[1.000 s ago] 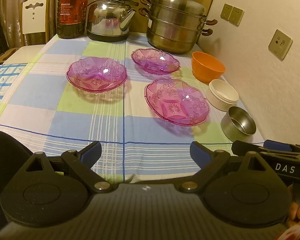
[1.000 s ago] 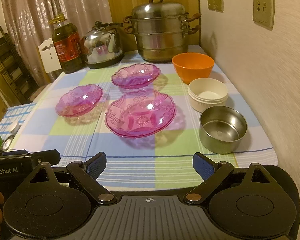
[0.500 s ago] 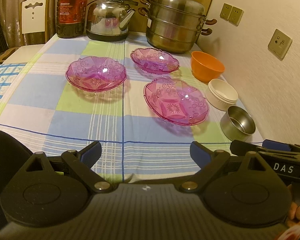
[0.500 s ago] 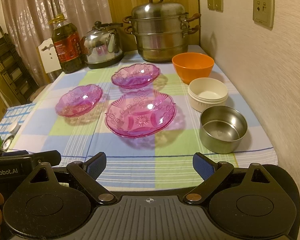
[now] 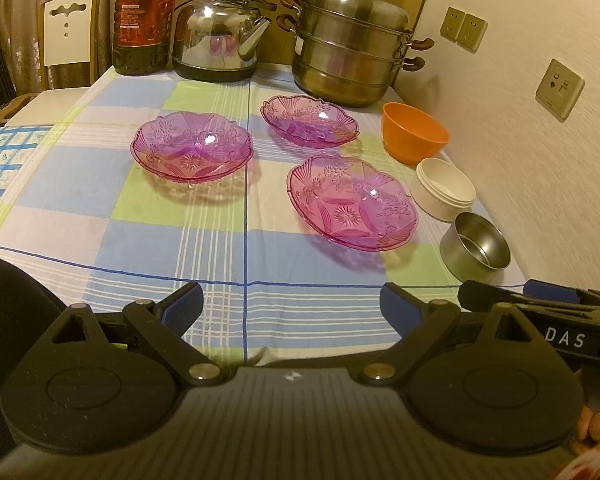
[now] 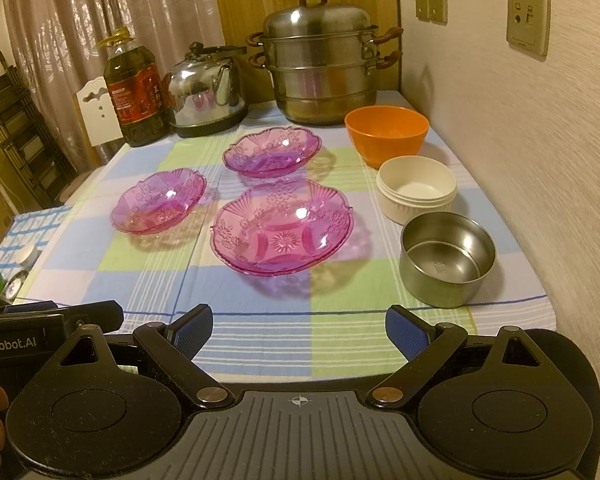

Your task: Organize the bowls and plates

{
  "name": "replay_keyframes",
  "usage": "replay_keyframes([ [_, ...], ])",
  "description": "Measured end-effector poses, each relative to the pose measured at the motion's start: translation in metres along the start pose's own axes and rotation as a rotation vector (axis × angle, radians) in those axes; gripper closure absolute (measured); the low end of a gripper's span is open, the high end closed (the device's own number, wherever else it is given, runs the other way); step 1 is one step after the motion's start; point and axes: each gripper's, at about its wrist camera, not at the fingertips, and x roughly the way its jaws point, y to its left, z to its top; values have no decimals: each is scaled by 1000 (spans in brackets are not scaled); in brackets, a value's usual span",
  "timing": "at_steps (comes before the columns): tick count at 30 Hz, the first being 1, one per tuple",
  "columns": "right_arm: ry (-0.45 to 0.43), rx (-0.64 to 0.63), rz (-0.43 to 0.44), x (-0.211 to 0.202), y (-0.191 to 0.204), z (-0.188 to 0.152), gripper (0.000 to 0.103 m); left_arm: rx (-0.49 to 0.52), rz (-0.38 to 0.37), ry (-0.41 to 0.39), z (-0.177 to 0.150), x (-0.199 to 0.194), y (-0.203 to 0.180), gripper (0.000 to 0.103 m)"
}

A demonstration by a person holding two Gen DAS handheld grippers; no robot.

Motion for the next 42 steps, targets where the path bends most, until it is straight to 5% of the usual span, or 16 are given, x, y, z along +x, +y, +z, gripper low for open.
replay_keyframes([
  [42, 18, 12, -2, 10, -3, -6, 10, -28, -16, 6, -3, 5, -1, 9],
])
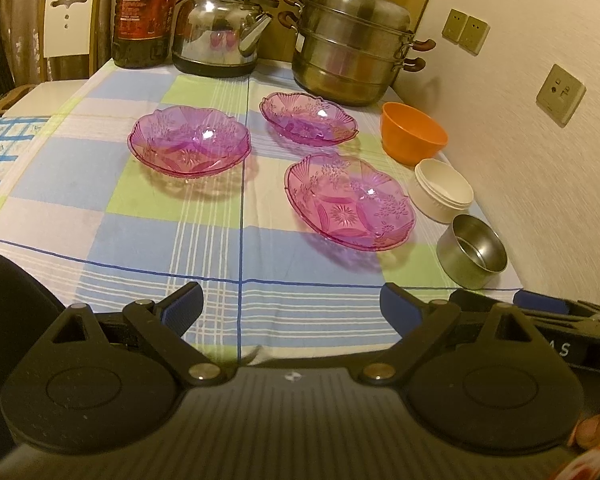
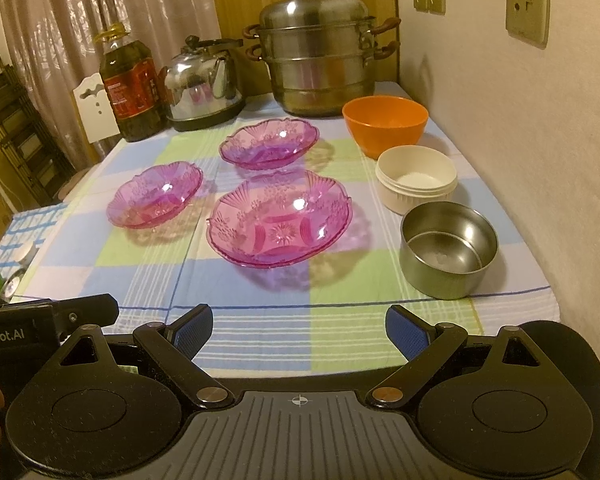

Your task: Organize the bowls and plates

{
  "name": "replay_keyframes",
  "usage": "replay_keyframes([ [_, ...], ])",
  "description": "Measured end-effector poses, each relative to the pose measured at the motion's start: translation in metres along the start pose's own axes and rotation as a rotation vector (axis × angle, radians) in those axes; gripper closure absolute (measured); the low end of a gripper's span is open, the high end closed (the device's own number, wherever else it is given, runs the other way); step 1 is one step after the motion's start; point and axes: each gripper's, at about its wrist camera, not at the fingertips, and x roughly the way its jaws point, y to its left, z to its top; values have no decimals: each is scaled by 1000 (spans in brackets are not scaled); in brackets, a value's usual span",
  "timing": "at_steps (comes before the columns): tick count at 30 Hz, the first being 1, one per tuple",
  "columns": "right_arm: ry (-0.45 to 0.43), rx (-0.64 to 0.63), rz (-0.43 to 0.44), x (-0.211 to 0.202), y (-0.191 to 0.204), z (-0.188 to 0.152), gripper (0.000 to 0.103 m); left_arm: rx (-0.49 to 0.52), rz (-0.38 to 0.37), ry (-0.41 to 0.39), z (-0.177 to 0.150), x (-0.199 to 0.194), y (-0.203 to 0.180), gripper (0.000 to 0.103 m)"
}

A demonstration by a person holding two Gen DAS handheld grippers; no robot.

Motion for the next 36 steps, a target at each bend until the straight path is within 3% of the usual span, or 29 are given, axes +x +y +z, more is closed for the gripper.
replay_keyframes([
  [13, 21, 19, -1, 22, -4, 11, 10, -53, -33, -7, 21, 13, 11, 9],
  [29, 56, 91, 2, 75, -17, 32, 10, -119, -41, 20, 52, 74, 33, 9],
  [36, 54, 162, 8, 102, -24, 38, 11, -128, -61, 10, 65, 110, 34, 15],
])
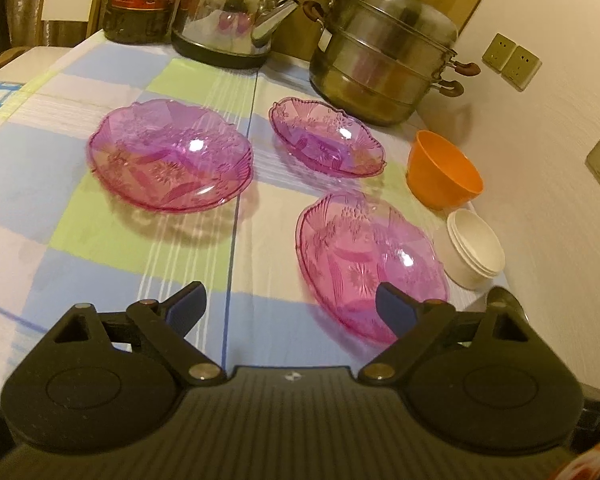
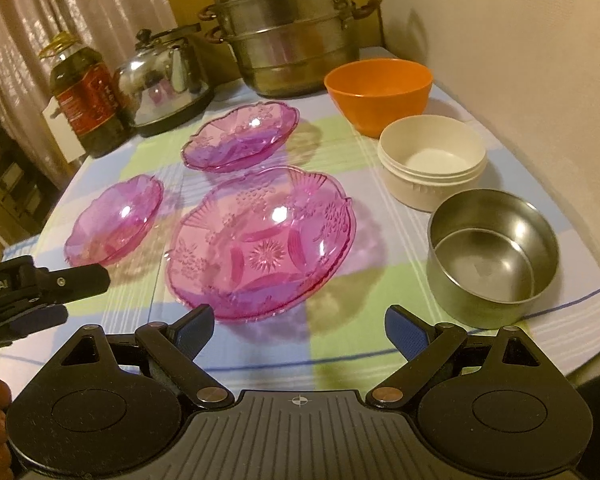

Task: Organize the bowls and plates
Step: 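Reach the right gripper to the large pink glass plate rim and close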

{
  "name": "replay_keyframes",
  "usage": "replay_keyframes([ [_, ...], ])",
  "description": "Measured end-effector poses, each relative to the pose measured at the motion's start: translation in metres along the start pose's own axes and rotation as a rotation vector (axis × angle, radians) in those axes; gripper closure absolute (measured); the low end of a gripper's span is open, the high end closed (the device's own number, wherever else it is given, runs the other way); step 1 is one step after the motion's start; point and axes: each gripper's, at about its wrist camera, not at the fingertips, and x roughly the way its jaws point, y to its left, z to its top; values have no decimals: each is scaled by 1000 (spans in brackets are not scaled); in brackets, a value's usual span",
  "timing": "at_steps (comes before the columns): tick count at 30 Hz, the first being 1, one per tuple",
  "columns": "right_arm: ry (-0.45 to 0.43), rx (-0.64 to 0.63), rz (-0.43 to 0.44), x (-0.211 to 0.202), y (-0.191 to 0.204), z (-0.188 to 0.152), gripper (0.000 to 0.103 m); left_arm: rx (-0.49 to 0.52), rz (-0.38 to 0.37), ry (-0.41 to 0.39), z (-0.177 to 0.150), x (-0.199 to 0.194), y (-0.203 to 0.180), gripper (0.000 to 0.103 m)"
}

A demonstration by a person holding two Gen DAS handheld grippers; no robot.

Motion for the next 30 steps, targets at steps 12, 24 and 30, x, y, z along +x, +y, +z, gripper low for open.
replay_keyframes([
  [12, -8, 87, 1, 46, -11, 13, 29, -13, -36, 33, 8, 62, 2, 34],
  [24, 20, 156, 1, 72, -22, 17, 52, -22, -59, 45, 13, 88, 6, 63],
  [30, 22, 185, 17, 75, -26, 17, 68, -20, -64, 45, 11, 91, 5, 71],
])
